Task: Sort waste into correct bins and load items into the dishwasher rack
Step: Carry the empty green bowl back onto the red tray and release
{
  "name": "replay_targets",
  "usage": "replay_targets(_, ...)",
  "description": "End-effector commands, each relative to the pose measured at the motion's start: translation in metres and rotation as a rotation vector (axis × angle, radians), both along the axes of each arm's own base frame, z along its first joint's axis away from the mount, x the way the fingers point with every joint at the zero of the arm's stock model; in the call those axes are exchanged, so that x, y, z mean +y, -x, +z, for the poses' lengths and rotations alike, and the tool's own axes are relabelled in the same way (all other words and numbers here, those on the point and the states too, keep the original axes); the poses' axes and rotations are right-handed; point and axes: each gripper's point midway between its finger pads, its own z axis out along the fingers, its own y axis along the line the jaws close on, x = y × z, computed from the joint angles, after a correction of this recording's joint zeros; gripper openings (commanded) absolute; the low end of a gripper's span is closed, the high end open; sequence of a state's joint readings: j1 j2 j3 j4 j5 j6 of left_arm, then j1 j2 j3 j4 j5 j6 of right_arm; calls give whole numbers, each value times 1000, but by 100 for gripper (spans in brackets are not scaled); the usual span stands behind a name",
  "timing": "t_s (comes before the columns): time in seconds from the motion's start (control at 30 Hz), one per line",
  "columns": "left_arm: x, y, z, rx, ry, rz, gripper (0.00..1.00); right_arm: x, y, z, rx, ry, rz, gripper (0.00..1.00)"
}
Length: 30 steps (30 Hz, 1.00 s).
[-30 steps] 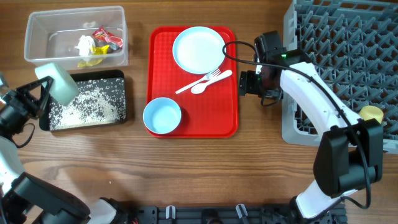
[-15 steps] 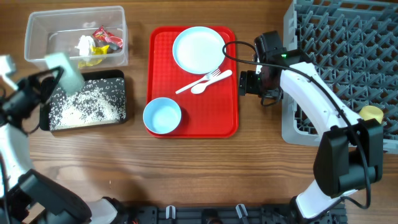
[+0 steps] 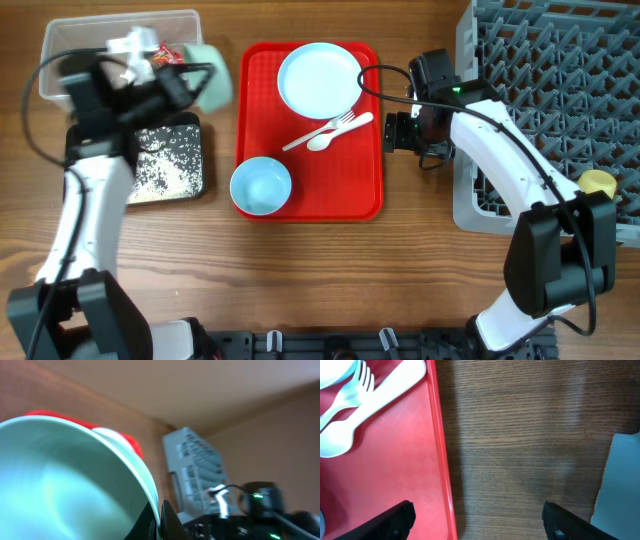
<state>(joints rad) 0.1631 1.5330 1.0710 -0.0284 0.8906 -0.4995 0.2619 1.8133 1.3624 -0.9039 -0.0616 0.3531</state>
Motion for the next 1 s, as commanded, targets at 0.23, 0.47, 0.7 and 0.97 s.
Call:
replay_targets(0.23,-66,-15,-27,-75,-500,198,4,-1,-3,8,-34,10,9,86)
replay_targets(0.47,-85,-3,-47,-97,-772,255,4,-1,-4,8,-35,10,9,86)
replay_targets(0.7,-96,-8,-88,-37,-817,210,6,-1,-4,8,-35,10,8,86)
replay_targets(0.97,-112,-6,-121,14,-796,111,12,-1,-4,8,-36,9,8,86)
